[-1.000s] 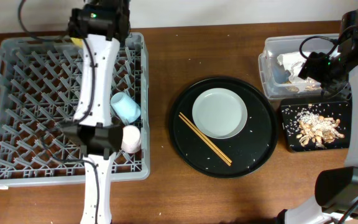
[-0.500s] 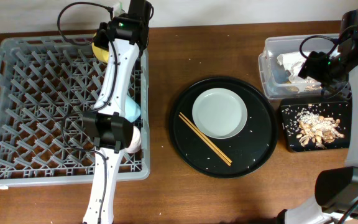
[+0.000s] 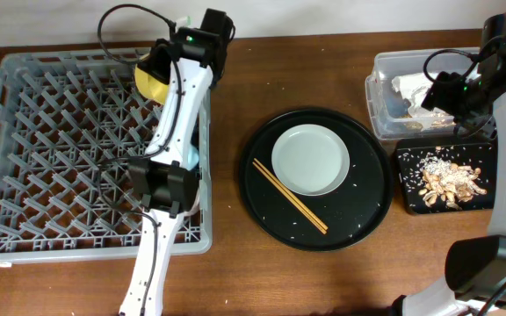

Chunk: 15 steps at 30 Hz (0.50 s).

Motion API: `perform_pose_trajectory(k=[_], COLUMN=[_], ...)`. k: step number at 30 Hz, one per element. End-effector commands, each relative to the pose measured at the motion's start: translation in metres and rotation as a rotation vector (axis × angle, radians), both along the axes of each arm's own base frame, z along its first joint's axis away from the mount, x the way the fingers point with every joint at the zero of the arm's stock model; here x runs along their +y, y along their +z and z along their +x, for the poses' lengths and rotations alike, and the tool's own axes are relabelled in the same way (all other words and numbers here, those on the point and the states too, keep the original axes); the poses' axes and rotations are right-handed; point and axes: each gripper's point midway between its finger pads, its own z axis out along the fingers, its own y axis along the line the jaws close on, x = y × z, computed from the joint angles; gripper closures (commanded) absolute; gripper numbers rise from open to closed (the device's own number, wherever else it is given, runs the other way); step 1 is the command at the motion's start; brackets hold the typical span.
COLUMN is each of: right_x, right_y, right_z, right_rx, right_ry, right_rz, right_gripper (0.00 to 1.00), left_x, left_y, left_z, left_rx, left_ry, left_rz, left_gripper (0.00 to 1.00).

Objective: Sort waste into correct bins and load items into the dishwasher rack
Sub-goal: 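Place the yellow bowl at the back of the rack with the left gripper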

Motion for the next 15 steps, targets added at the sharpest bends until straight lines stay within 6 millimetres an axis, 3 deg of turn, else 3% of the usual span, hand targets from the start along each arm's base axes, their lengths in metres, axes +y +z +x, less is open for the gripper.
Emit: perform_pose_trajectory(k=[1, 10, 13, 15], right_x=[-0.001, -0.002, -0.002, -0.002], right_y=[-0.002, -0.002, -0.002, -0.002], right_z=[0.0, 0.001, 0.001, 0.001], right_rx=[0.007, 0.004, 0.004, 0.004], right_ry=[-0.006, -0.006, -0.006, -0.006], right_rz=[-0.012, -0.012, -0.012, -0.012], right_gripper=[0.13, 0.13, 0.13, 0.13], left_x=[0.009, 0.008, -0.003, -0.008], left_y=[-0.018, -0.001, -0.022, -0.024], left_z=[0.002, 0.008, 0.009, 0.009], left_rx=[0.022, -0.073, -0.028, -0.024], left_ry=[0.03, 0.047, 0.013, 0.005], left_rz=[0.064, 0.132, 0.006, -0.006], left_gripper=[1.0, 1.0, 1.0, 0.97])
